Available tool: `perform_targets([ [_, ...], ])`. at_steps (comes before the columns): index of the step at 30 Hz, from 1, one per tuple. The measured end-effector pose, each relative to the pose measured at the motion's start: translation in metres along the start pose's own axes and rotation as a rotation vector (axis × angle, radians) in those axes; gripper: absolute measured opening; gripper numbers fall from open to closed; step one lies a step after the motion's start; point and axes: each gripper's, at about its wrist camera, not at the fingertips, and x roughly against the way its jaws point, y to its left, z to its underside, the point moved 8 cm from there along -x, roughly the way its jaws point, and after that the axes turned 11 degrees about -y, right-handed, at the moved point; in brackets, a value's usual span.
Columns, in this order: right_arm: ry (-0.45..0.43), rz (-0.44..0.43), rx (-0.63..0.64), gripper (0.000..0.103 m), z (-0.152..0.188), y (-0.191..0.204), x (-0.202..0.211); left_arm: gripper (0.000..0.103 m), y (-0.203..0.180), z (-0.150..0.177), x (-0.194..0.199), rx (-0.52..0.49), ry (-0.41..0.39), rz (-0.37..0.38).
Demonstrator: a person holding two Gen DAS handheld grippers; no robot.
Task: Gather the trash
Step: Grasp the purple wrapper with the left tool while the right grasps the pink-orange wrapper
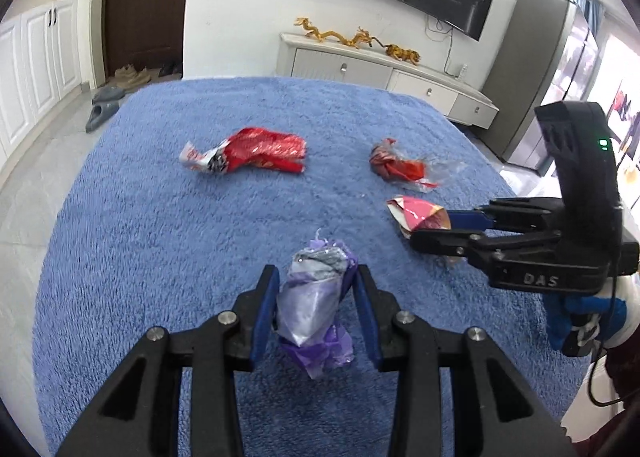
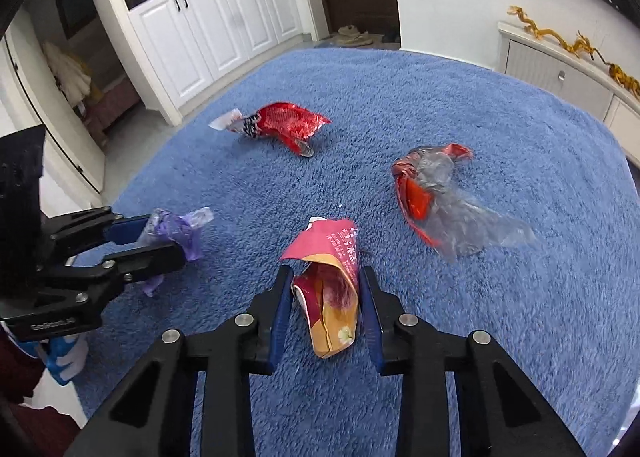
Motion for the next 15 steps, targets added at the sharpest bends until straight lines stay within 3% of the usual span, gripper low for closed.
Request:
perform_targets([
  [7, -0.072, 0.038, -0.019, 0.032, 0.007, -0.011, 0.048, 0.036, -0.035, -0.027, -0.006, -0.073, -0.049, 0.041],
  [15, -0.149, 0.178, -0.108, 0.032, 0.028, -0.062, 0.124, 0.036, -0.098, -0.043, -0.016, -0.137, -0.065, 0.159],
])
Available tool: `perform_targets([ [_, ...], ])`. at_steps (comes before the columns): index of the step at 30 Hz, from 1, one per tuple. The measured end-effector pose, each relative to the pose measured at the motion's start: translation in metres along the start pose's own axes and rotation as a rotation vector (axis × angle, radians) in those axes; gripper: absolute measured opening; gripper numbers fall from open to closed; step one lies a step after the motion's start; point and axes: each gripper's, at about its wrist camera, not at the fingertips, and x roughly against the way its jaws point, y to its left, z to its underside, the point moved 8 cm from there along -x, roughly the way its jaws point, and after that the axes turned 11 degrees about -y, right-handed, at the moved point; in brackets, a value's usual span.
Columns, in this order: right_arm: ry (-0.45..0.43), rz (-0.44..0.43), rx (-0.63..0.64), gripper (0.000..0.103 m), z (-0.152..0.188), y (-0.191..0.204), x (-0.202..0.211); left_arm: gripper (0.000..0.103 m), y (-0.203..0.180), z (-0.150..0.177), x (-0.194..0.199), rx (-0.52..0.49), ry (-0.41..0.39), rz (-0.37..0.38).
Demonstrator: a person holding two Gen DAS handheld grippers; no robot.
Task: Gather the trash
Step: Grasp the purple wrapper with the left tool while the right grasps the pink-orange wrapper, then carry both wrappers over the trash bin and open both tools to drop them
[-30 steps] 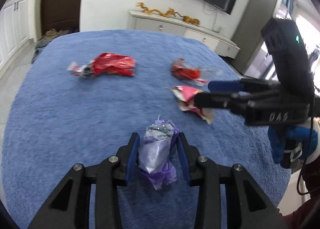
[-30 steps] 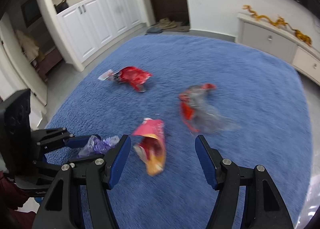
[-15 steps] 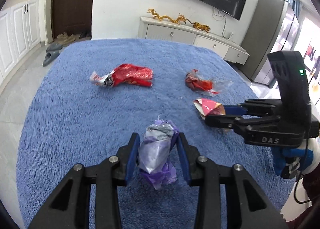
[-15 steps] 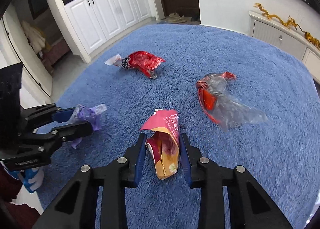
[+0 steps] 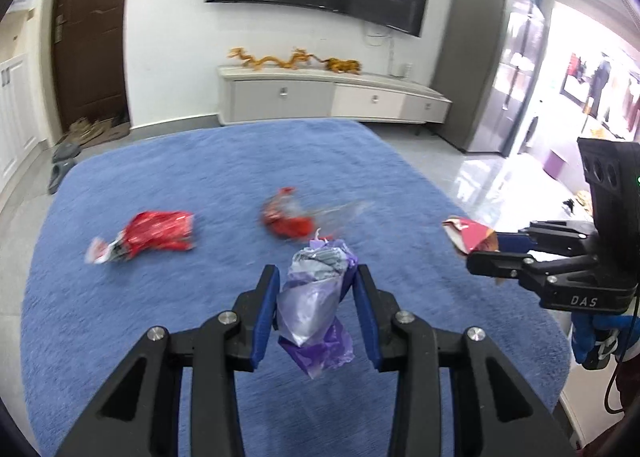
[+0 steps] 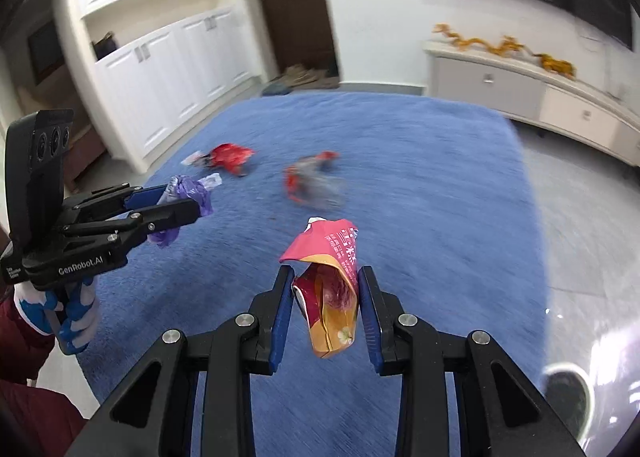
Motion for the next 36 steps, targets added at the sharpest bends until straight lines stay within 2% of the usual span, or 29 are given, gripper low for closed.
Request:
perform_targets([
  [8, -0.072, 0.112, -0.117, 0.032, 0.019, -0.048, 0.059, 0.036, -0.049, -0.007, -0.02, -0.021, 0.001, 0.115],
  [15, -0.112, 0.172, -0.188, 0.032, 0.032, -0.073, 0.089, 0.036, -0.086, -0.009, -0.036, -0.083, 0.029, 0.179],
  [21, -0.144, 0.24, -0.281, 0.032, 0.046, -0.119, 0.113, 0.036, -0.125, -0.02, -0.048, -0.13, 0.039, 0.234],
  [29, -0.178, 0.396, -0.397, 0.032, 0.068, -0.205, 0.157, 0.036, -0.215, -0.034, -0.09, -0.202, 0.104, 0.357],
  [36, -0.171, 0.515, -0.532, 0.032, 0.118, -0.287, 0.181, 0.036, -0.311, -0.022, -0.151, -0.24, 0.249, 0.443],
])
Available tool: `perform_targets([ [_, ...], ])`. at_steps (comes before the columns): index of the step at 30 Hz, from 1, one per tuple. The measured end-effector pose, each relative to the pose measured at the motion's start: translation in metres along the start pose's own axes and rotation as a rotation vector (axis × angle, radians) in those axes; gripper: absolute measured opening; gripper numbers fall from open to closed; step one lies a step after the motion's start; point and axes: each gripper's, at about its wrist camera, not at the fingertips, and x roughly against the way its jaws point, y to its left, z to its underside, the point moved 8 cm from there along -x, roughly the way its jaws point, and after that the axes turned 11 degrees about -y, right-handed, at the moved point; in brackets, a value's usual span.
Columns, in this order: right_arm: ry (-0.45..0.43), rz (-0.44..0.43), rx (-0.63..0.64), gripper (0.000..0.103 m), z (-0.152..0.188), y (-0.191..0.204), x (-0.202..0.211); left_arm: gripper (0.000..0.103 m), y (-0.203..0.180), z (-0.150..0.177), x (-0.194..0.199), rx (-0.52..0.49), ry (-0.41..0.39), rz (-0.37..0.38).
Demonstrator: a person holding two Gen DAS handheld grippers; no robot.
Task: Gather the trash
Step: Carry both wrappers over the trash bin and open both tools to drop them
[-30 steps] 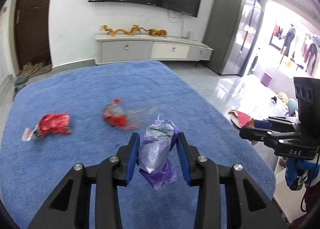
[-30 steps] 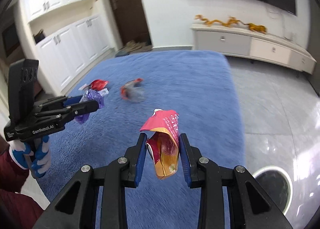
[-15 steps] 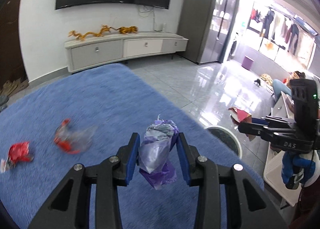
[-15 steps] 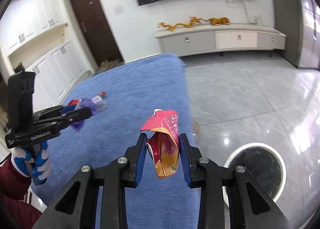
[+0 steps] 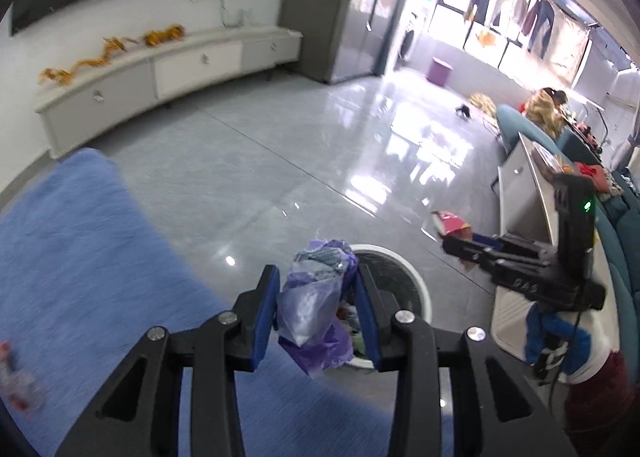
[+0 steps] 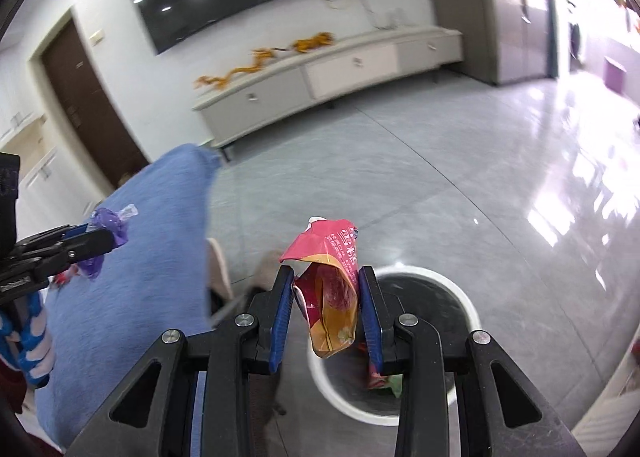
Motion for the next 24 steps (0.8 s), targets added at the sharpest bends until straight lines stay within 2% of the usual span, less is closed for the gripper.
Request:
perform_targets([
  [4, 0.042, 0.038, -0.063, 0.033, 0.011, -0.042, -0.022, 0.036, -0.027, 0.001, -0.051, -0.012, 0.082, 0.032],
  [10, 0.105, 0.064, -0.116, 0.035, 0.038, -0.083, -0.048, 0.037, -0.057, 0.014, -0.114, 0.008, 0.181, 0.072],
  [13, 0.129, 0.068, -0.147, 0.036, 0.051, -0.095, -0.056, 0.037, -0.067, 0.019, -0.132, 0.016, 0.211, 0.092],
  [16, 0.152, 0.063, -0.16, 0.037, 0.062, -0.103, -0.066, 0.047, -0.073, 0.022, -0.144, 0.019, 0.231, 0.104],
  [18, 0.165, 0.068, -0.168, 0.045, 0.068, -0.107, -0.073, 0.053, -0.078, 0.025, -0.15, 0.027, 0.244, 0.114],
  [24, 0.173, 0.077, -0.194, 0.047, 0.079, -0.111, -0.076, 0.054, -0.086, 0.026, -0.156, 0.028, 0.243, 0.123],
])
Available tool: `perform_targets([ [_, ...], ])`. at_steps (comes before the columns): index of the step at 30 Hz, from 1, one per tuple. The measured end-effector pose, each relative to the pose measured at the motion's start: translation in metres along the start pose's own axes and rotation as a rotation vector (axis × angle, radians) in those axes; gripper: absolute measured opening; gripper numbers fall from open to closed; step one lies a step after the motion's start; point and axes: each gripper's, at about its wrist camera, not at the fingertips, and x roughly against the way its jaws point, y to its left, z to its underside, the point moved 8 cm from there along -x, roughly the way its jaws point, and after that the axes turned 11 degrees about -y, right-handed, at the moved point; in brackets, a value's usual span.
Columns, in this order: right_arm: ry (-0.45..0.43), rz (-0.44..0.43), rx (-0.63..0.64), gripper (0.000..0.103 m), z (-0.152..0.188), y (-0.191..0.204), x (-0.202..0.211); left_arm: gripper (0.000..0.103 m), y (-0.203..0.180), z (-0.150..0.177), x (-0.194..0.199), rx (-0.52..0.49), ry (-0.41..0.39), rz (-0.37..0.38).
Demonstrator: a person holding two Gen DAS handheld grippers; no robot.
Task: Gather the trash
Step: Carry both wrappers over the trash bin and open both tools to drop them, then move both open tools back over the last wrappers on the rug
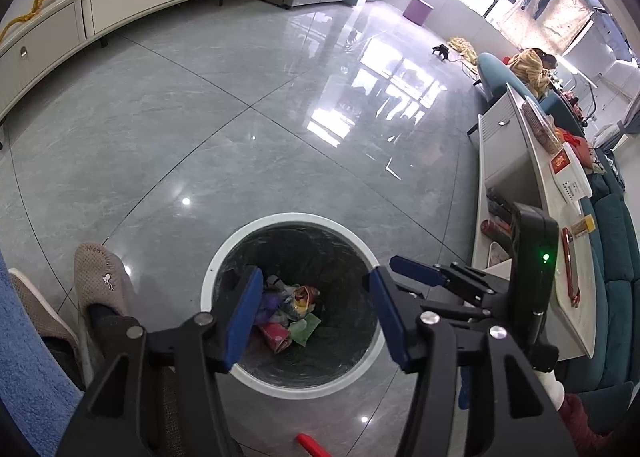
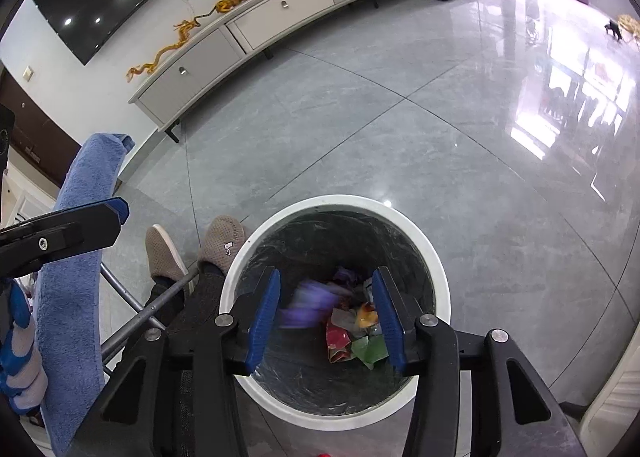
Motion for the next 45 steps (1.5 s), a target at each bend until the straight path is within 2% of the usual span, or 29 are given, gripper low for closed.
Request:
perform_targets([
  [3, -0.006, 0.006, 0.0, 0.047, 0.001, 0.0, 0.003, 0.054, -0.001, -0.001, 0.009, -0.021, -0.03, -0.029],
  [7, -0.024, 0.019, -0.012, 0.048, 0.0, 0.002, 0.008, 0.054, 0.008, 0.0, 0.021, -0.076, -0.066, -0.148],
  [14, -0.079, 0.022, -0.037, 0.051, -0.008, 0.015, 0.028, 0.054, 0.012, 0.0, 0.057, -0.11, -0.167, -0.236],
  [19, -0.105, 0.029, -0.032, 0.051, -0.012, 0.027, 0.043, 0.056, 0.014, -0.002, 0.083, -0.105, -0.216, -0.27],
  [21, -0.123, 0.027, -0.018, 0.054, -0.015, 0.035, 0.053, 0.071, 0.016, -0.002, 0.096, -0.101, -0.238, -0.283],
  [22, -0.127, 0.028, -0.011, 0.056, -0.016, 0.037, 0.056, 0.072, 0.017, -0.001, 0.104, -0.095, -0.253, -0.282],
  [30, -0.172, 0.028, 0.042, 0.056, -0.025, 0.066, 0.089, 0.073, 0.032, 0.004, 0.157, -0.074, -0.34, -0.313],
  [41, -0.223, 0.019, 0.149, 0.056, -0.042, 0.118, 0.124, 0.073, 0.052, 0.013, 0.231, -0.04, -0.512, -0.376],
  [45, -0.237, 0.021, 0.195, 0.056, -0.046, 0.136, 0.136, 0.073, 0.059, 0.019, 0.253, -0.026, -0.542, -0.391],
])
